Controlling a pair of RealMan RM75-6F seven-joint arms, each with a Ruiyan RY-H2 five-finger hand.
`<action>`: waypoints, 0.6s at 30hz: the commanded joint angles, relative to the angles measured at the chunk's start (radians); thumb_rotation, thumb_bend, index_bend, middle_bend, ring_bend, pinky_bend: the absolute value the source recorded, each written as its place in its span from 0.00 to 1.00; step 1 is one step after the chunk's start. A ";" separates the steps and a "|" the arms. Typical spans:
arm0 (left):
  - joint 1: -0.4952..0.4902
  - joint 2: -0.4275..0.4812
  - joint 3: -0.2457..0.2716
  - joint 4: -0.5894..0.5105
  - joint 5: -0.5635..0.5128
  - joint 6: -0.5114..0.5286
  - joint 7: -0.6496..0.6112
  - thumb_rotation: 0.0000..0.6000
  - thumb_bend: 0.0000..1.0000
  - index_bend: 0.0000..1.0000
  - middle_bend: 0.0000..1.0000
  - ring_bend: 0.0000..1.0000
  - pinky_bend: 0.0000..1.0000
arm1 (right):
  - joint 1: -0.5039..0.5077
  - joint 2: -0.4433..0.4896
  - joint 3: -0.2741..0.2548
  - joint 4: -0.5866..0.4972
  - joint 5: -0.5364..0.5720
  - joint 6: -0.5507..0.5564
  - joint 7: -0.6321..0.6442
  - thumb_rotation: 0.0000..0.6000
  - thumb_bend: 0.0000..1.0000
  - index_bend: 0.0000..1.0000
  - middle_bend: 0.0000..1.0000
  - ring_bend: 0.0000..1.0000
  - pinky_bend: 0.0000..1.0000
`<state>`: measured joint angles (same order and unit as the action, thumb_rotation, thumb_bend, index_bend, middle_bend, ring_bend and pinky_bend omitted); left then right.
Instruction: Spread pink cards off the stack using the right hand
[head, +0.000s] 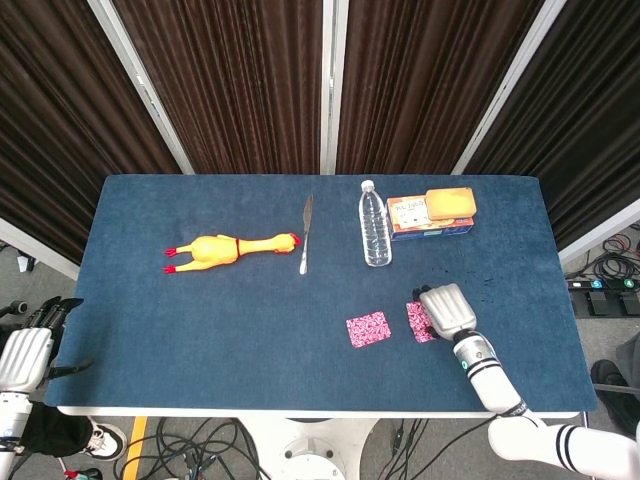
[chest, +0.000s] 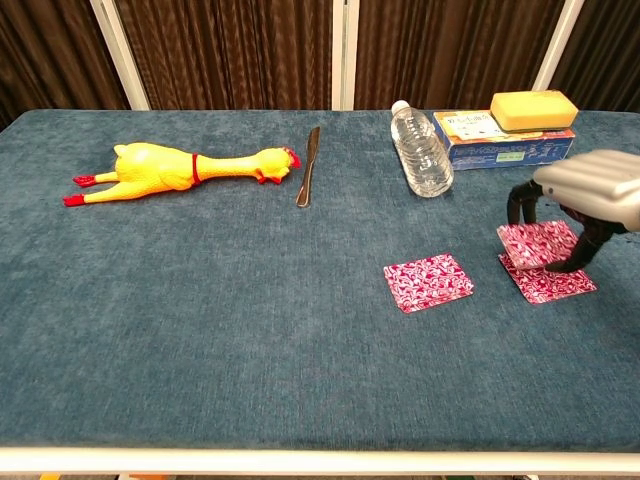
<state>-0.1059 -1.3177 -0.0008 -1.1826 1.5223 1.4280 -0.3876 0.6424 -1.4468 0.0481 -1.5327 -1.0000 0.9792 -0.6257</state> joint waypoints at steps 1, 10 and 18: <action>0.000 0.000 0.000 -0.001 0.001 0.001 0.001 1.00 0.03 0.16 0.16 0.06 0.18 | 0.024 -0.007 0.023 0.007 0.026 -0.019 -0.013 1.00 0.16 0.45 0.44 0.84 0.91; 0.003 0.004 -0.001 0.001 -0.003 0.002 -0.003 1.00 0.03 0.16 0.16 0.06 0.18 | 0.118 -0.091 0.075 0.116 0.109 -0.092 -0.055 1.00 0.17 0.45 0.44 0.84 0.91; 0.003 -0.003 0.004 0.017 -0.004 -0.007 -0.014 1.00 0.03 0.16 0.16 0.06 0.18 | 0.172 -0.169 0.092 0.211 0.148 -0.120 -0.067 1.00 0.17 0.45 0.44 0.84 0.91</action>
<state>-0.1025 -1.3210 0.0030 -1.1654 1.5188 1.4208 -0.4015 0.8077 -1.6072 0.1366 -1.3299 -0.8575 0.8635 -0.6908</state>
